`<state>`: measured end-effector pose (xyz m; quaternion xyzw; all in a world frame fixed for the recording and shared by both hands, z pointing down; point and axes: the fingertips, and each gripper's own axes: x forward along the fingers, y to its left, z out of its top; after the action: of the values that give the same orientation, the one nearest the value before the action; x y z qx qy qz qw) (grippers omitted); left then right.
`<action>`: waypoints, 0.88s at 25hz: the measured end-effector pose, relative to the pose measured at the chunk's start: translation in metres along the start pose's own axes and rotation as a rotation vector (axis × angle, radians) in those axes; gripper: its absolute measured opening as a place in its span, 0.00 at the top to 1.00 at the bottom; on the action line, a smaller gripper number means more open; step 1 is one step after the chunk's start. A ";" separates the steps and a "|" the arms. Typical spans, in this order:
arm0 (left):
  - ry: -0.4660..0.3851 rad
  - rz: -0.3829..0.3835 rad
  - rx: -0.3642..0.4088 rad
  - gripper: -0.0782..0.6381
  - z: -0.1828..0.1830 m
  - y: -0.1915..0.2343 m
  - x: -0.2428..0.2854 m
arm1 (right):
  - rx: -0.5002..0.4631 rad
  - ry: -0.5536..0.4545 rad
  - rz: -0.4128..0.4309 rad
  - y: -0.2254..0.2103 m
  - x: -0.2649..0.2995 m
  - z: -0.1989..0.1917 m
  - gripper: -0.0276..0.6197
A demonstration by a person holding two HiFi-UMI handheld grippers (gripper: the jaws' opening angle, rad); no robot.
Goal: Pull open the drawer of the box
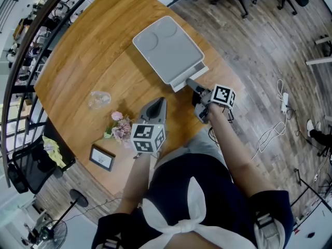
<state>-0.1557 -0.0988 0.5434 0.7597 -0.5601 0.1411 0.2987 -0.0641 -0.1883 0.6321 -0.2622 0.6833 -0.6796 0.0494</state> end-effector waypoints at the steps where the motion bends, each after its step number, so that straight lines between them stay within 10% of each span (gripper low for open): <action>1: -0.001 -0.001 0.001 0.86 0.000 0.000 -0.001 | -0.002 0.001 0.002 0.000 0.000 0.000 0.70; 22: 0.016 -0.030 0.025 0.86 -0.006 -0.027 -0.006 | -0.008 0.002 -0.020 -0.006 -0.025 -0.010 0.69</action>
<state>-0.1313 -0.0852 0.5370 0.7706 -0.5444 0.1496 0.2958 -0.0449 -0.1678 0.6314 -0.2686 0.6833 -0.6777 0.0407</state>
